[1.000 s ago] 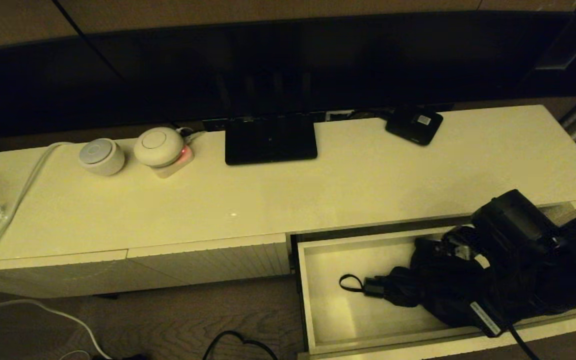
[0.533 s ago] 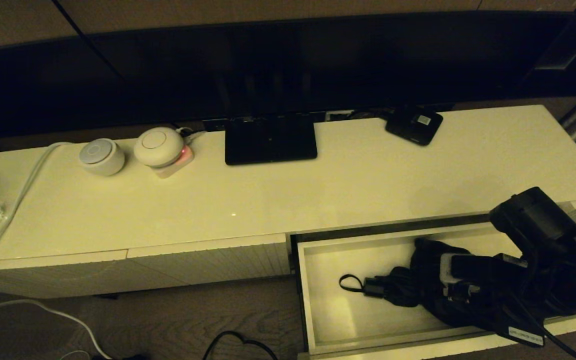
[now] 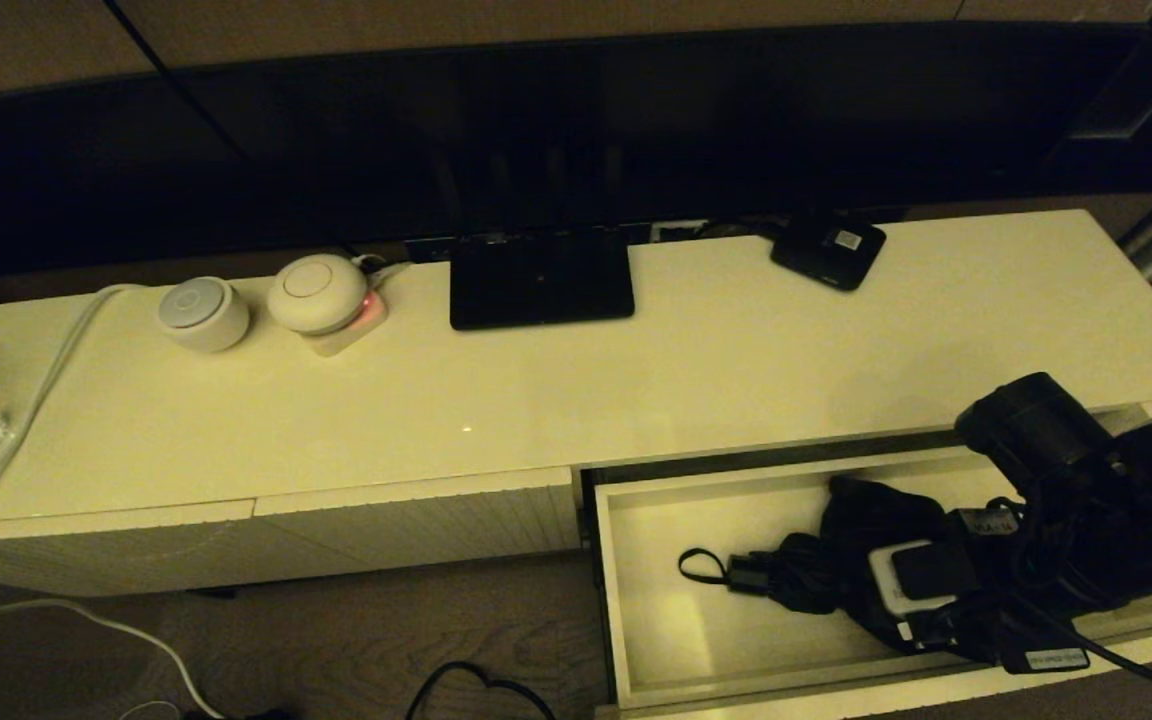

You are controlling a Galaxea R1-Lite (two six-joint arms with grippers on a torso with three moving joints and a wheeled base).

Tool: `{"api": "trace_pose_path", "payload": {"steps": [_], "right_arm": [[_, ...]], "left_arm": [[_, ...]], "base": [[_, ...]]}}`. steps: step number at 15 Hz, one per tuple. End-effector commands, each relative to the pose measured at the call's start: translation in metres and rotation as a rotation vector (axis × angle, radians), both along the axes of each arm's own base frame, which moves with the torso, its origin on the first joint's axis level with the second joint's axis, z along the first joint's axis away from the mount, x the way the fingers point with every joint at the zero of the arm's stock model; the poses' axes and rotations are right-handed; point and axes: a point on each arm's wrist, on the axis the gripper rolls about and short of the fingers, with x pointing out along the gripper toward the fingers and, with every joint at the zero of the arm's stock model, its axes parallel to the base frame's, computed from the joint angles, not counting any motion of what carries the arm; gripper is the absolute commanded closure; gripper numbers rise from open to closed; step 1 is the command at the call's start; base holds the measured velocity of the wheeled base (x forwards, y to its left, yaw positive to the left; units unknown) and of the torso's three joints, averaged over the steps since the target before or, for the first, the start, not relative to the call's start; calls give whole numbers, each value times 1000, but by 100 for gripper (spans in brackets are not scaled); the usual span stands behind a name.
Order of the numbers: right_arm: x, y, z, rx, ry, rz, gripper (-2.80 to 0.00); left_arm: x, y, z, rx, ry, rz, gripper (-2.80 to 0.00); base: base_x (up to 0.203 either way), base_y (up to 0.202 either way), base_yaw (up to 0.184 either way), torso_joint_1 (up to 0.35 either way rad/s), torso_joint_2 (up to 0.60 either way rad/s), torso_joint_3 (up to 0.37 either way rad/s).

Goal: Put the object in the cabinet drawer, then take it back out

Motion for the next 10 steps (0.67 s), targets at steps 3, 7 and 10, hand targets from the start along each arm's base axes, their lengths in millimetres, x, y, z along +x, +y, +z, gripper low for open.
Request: {"api": "trace_pose_path", "payload": {"steps": [3,7,10], "right_arm": [[9,-9,2,-26,-11,30,-280],[12,-11,4,-26,-19,21,-280],[13,-12,3,-27,-18,19,-280]], "left_arm": [[0,0,-1,0,3,1,0],[0,0,-1,0,3,1,0],[0,0,-1,0,3,1,0]], "base": [[0,0,0,0,0,0],[0,0,0,0,0,0],[0,0,0,0,0,0]]}}
